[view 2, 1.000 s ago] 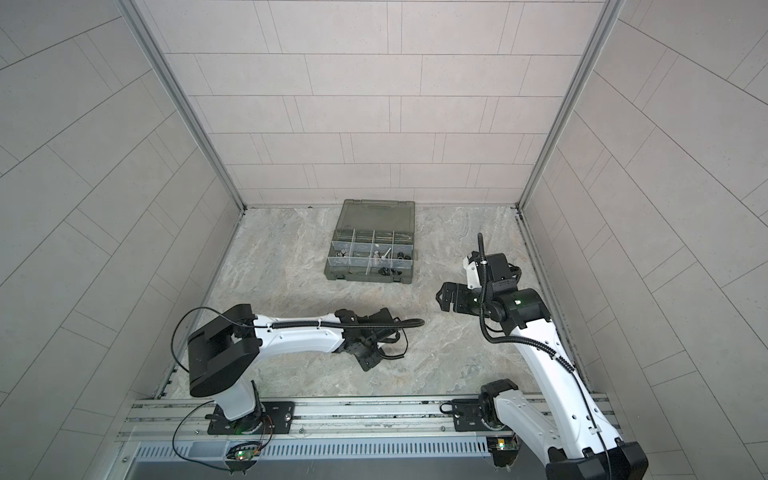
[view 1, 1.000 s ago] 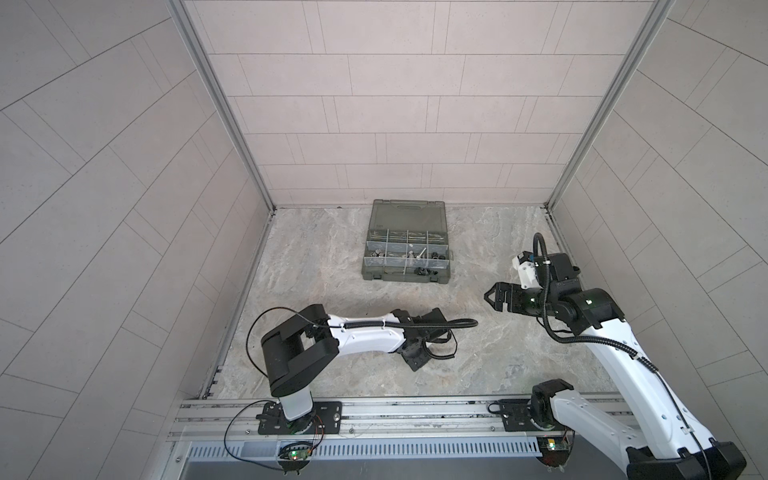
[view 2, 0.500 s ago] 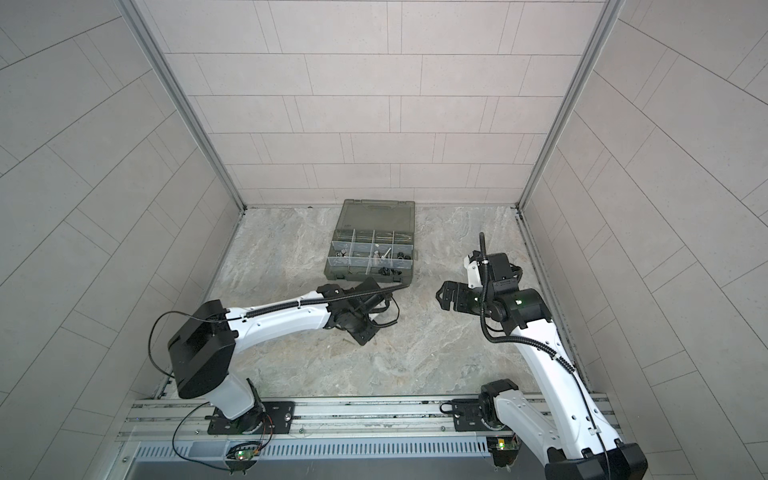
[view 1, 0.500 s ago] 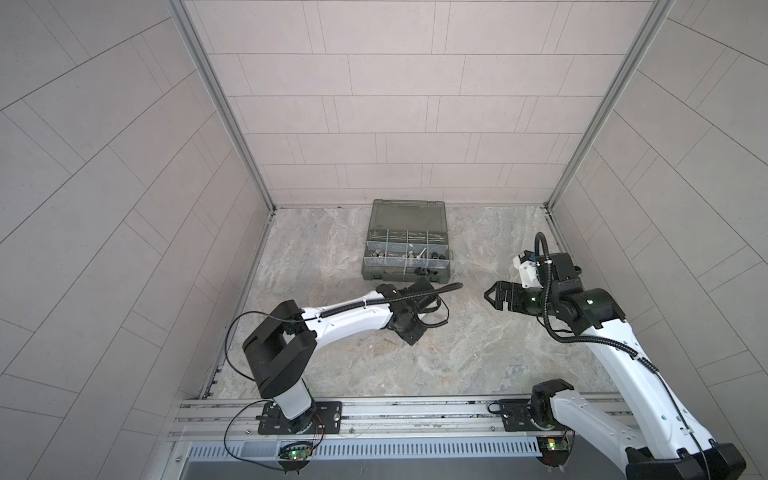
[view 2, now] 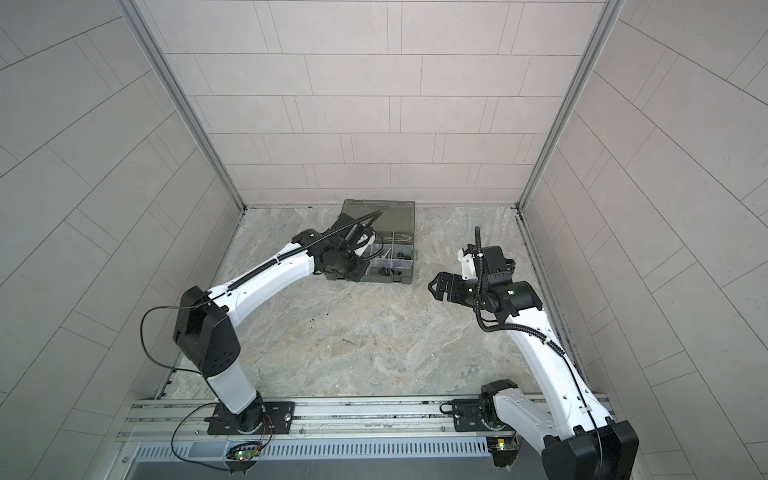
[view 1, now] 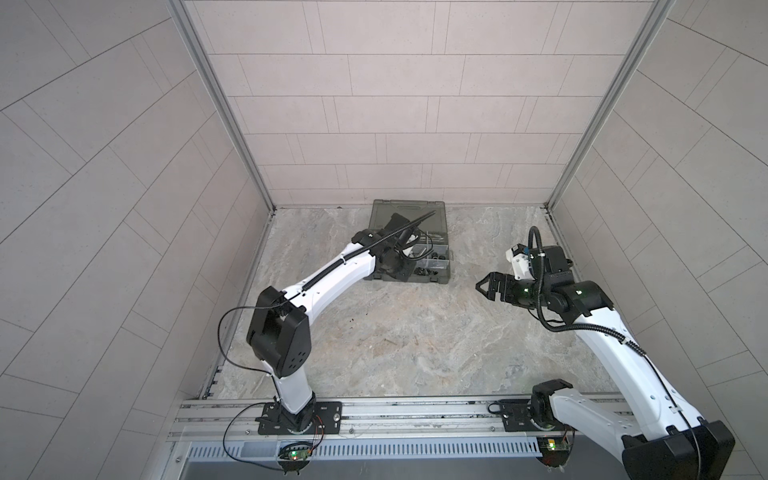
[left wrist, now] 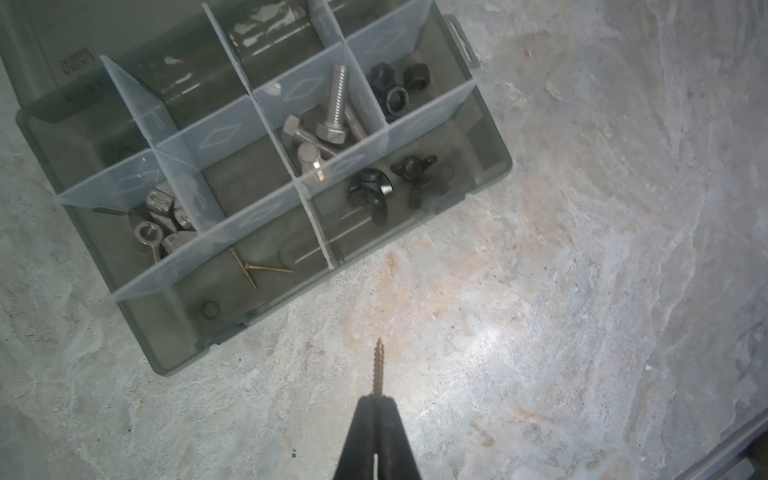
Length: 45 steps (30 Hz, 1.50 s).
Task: Sort the screws and nuts into containers
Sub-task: 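Lift the screw and carry it over the box with the left gripper, then open the left gripper over the screw compartment while the right gripper reaches toward the box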
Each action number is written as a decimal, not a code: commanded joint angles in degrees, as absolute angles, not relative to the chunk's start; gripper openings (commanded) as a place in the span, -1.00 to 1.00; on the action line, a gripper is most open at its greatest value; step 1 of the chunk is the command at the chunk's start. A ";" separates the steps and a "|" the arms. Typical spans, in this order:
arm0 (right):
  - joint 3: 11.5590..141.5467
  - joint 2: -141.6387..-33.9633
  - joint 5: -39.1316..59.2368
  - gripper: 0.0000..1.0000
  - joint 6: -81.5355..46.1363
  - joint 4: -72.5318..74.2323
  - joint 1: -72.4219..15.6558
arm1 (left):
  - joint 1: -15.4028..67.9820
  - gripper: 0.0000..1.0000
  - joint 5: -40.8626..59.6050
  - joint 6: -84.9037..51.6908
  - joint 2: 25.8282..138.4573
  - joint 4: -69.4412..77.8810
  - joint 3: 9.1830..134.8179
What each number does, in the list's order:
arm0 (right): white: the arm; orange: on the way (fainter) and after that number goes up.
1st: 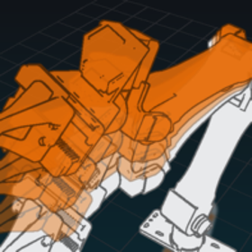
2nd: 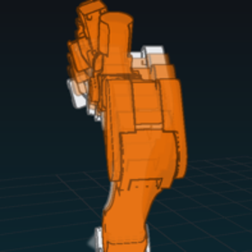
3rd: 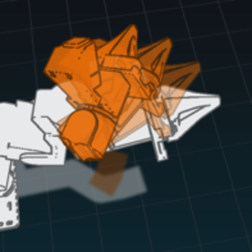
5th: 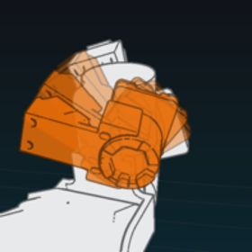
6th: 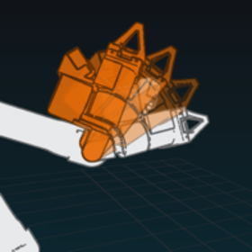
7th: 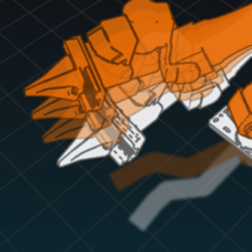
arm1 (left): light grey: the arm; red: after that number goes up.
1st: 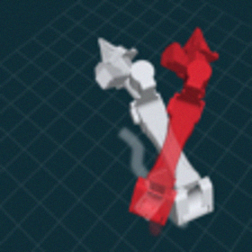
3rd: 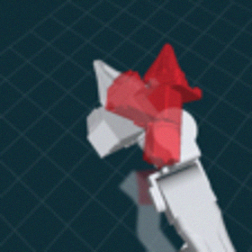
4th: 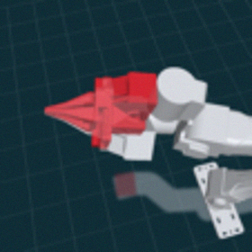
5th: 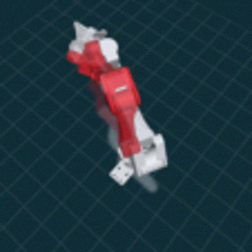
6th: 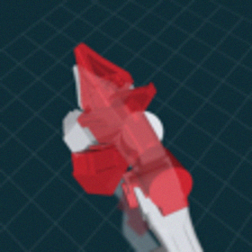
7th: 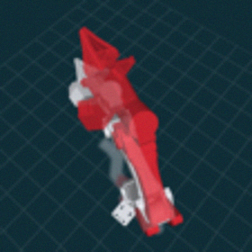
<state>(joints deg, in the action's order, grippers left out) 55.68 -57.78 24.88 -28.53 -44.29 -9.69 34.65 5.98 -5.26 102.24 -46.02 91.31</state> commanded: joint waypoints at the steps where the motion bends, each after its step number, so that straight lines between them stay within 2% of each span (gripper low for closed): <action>1: 55.70 -57.95 24.95 0.99 -28.49 -44.12 -9.58 | 31.79 -0.96 5.88 -3.92 106.37 -49.90 94.90; 10: 55.76 -58.66 24.15 0.98 -28.27 -43.95 -9.60 | 27.18 -0.96 5.98 -2.74 113.39 -50.16 97.56; 14: 55.67 -60.94 23.81 0.98 -30.29 -40.76 -12.79 | 26.44 -0.96 6.42 -2.53 114.47 -49.50 97.63; 18: 58.56 -65.98 20.21 0.99 -31.62 -38.29 -19.25 | 25.60 -0.96 7.81 -2.97 115.04 -48.29 97.64; 22: 62.37 -71.24 18.51 0.99 -32.11 -36.40 -22.07 | 25.23 -0.96 8.51 -3.10 115.65 -47.57 97.63; 34: 72.52 -88.78 16.72 0.99 -32.70 -34.79 -23.91 | 24.49 -0.96 10.01 -4.04 116.23 -45.63 96.59; 41: 77.26 -93.36 17.20 0.99 -30.90 -38.23 -23.94 | 23.82 -0.96 10.81 -4.51 116.50 -45.09 96.41; 45: 78.13 -93.65 17.31 0.99 -30.76 -38.84 -23.94 | 23.71 -0.87 10.50 -4.57 116.93 -44.93 96.28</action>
<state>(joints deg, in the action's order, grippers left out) 77.06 -93.78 17.80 -31.46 -36.67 -23.64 24.12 10.48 -4.25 115.72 -45.23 96.23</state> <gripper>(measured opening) 0.993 0.057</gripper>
